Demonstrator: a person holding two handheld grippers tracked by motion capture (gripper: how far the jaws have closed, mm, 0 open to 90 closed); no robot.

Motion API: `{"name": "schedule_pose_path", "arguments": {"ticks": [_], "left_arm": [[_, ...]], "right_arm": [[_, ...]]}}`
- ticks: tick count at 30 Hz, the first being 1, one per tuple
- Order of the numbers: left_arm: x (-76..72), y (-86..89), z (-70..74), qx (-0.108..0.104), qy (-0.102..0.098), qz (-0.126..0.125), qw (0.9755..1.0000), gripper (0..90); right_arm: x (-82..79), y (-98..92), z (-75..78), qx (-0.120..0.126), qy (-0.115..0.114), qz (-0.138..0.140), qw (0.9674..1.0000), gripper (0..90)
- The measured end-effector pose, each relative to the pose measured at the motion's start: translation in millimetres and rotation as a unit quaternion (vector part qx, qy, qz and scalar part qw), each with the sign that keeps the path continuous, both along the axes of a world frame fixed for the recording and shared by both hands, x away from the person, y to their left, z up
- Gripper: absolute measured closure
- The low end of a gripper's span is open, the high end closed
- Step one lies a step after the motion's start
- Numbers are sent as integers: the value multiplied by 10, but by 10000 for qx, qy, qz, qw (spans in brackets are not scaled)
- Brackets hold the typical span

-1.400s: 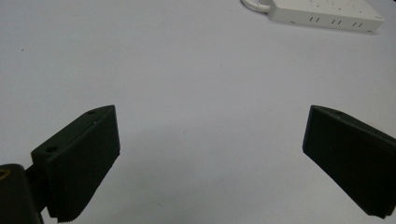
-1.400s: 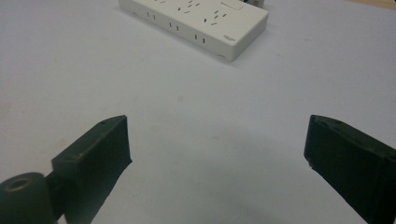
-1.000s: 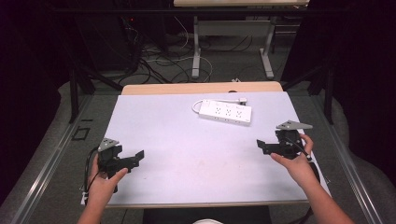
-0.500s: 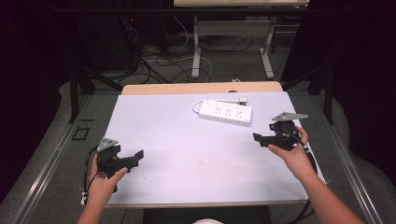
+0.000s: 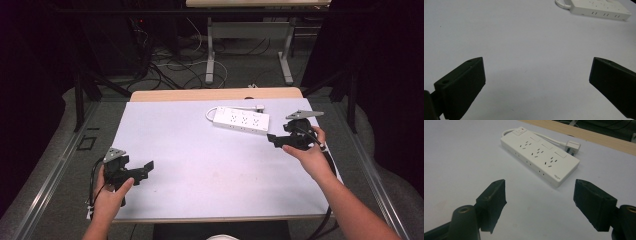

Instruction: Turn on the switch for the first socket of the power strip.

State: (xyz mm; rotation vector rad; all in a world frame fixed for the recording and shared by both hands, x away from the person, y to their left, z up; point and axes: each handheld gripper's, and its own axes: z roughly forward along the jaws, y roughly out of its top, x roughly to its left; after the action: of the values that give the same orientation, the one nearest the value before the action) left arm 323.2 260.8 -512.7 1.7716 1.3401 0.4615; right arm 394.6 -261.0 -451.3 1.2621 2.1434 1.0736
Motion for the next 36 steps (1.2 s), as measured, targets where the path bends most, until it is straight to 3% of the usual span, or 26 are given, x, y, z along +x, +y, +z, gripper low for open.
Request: {"name": "schedule_pose_path", "arguments": {"ticks": [36], "left_arm": [[-7,-13,-3,-8,-28,-68,10000,4]], "right_arm": [[439,286,217,-569,212,117,9981,278]]}}
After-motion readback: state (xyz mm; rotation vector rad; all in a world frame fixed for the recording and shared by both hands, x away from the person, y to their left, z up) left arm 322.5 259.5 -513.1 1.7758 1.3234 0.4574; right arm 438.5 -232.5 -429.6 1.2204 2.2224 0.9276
